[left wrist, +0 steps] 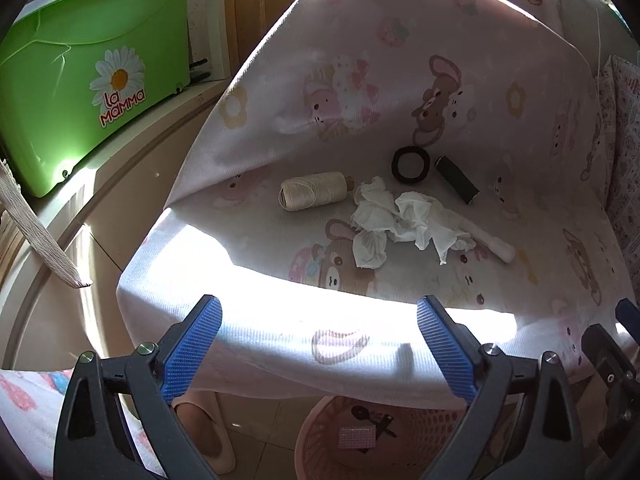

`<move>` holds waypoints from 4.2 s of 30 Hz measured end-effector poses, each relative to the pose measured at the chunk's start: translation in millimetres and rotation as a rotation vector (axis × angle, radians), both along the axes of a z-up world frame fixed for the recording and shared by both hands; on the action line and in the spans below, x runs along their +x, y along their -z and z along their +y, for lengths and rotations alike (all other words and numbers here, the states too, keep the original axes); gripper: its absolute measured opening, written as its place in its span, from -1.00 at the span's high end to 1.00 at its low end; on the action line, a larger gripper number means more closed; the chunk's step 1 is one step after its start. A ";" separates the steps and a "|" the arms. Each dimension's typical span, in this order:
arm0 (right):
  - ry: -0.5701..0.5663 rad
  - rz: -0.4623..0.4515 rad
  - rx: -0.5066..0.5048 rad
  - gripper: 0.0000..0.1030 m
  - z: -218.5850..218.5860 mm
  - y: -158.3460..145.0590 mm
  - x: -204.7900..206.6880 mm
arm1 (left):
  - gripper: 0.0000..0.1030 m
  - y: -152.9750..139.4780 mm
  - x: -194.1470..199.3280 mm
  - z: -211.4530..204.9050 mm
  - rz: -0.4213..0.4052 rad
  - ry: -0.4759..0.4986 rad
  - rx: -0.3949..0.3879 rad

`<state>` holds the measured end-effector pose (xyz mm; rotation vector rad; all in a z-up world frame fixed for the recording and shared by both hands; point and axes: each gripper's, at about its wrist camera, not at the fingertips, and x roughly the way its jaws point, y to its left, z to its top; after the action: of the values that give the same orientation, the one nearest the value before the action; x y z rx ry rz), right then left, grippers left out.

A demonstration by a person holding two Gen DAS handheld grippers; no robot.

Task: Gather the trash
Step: 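Move both tools back up toward the items on the seat, then grasp the crumpled white tissue with the left tool, then grasp the white stick with the right tool while the left tool holds the tissue, then carry the tissue and white stick in both tools over the wastebasket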

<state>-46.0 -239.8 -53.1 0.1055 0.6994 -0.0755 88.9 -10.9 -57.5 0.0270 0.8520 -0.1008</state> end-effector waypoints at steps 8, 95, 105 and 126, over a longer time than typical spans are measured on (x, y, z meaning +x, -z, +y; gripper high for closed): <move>-0.024 0.030 0.029 -0.55 3.2 8.4 10.8 | 0.05 -1.3 16.8 -16.4 -0.022 0.119 -0.054; -0.198 0.025 0.130 0.55 15.8 -32.8 36.1 | 0.99 -75.7 -53.5 7.6 -0.282 0.089 0.016; -0.200 -0.018 0.148 0.55 12.4 -50.4 8.3 | 0.99 -71.7 -62.1 14.1 -0.176 0.140 -0.015; -0.288 0.133 0.208 0.55 38.3 -13.8 -22.7 | 0.98 -16.5 -81.9 -1.4 0.099 0.231 0.027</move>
<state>-68.7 -201.6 -39.3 0.1993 0.8478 0.2687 6.9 -12.3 -41.0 0.1468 0.9476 -0.3093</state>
